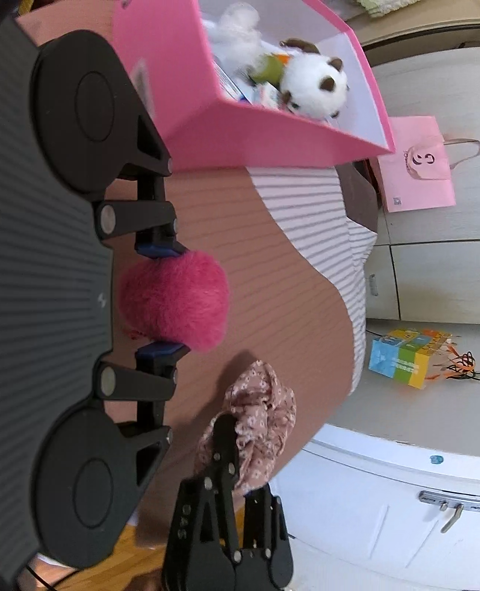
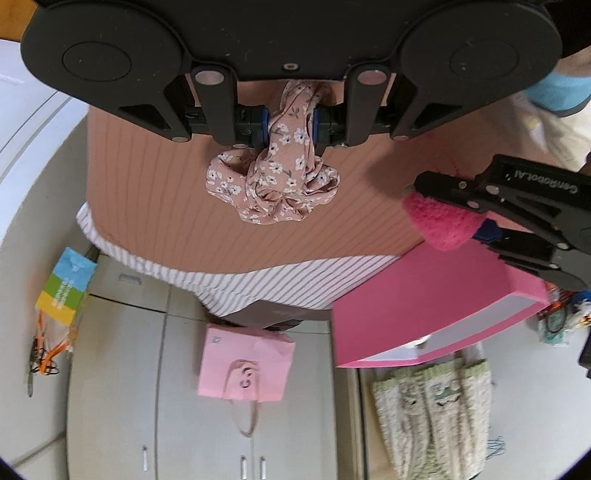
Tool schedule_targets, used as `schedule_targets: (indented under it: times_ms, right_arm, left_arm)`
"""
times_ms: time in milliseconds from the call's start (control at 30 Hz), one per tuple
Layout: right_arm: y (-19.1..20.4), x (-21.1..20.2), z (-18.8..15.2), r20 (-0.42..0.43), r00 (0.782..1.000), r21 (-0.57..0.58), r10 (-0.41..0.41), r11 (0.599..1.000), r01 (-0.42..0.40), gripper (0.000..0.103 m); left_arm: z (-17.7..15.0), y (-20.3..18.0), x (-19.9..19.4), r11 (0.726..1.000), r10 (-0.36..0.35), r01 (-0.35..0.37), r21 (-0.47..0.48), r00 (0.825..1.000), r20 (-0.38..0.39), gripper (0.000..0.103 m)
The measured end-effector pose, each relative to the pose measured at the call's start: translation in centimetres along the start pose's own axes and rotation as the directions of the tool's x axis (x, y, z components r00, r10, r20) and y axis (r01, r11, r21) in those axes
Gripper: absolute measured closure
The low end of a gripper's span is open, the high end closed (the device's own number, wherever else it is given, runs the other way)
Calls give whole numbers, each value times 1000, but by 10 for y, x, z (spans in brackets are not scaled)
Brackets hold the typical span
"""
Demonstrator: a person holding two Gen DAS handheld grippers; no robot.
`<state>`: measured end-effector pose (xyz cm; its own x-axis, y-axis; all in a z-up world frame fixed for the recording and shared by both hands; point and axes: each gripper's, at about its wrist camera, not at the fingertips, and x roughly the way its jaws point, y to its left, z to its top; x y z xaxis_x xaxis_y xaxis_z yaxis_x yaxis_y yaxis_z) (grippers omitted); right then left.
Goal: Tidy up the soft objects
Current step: 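Lift the pompom and floral cloth and carry both over the pink box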
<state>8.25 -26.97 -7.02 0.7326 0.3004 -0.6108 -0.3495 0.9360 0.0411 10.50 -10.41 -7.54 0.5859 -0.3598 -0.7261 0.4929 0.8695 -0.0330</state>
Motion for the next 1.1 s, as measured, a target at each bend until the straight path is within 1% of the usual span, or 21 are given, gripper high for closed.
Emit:
schedule_targets:
  times_ms: [100,233,300,433,500,567,633,767,900,1000,1100]
  right_arm:
    - [14,-9,-4,-9,999,-15,40,999,-41,81]
    - [32,-18,-3,-39,995,-37,91,995,-92,81]
    - [41,-23,2,-64,988,-44,137,989,-140,81]
    - [60,-30,16,-105,962,-50,251,965,-257,81]
    - [70,-32,25,-115,944,-44,308,948,-315,81]
    - [79,-34,34,-111,928,-34,355,932,-360,80]
    - [90,-37,44,-94,917,-37,387,919,-391,80]
    - [109,-38,65,-47,897,-50,439,896,-441,80]
    - [126,-28,94,17,879,-81,476,877,-473,80]
    - [141,-12,121,65,884,-111,463,884,-455,80]
    - [150,8,146,95,891,-109,444,894,-434,79]
  left_arm:
    - [-12,8,-11,1000,-21,20,-5,1000,-24,61]
    - [-26,19,-29,1000,-19,18,-6,999,-47,61]
    - [-31,26,-37,999,-35,34,-17,997,-74,61]
    - [-41,42,-59,995,-88,82,-58,990,-107,61]
    - [-44,52,-72,991,-114,106,-83,988,-104,61]
    - [-46,62,-87,988,-127,118,-101,988,-86,61]
    - [-46,71,-102,988,-119,113,-108,991,-53,61]
    - [-39,90,-130,990,-82,85,-109,996,35,61]
    - [-28,114,-141,988,-40,58,-145,991,127,61]
    - [-18,133,-141,986,13,17,-168,984,178,61]
    - [-5,153,-135,981,47,-7,-191,978,203,61]
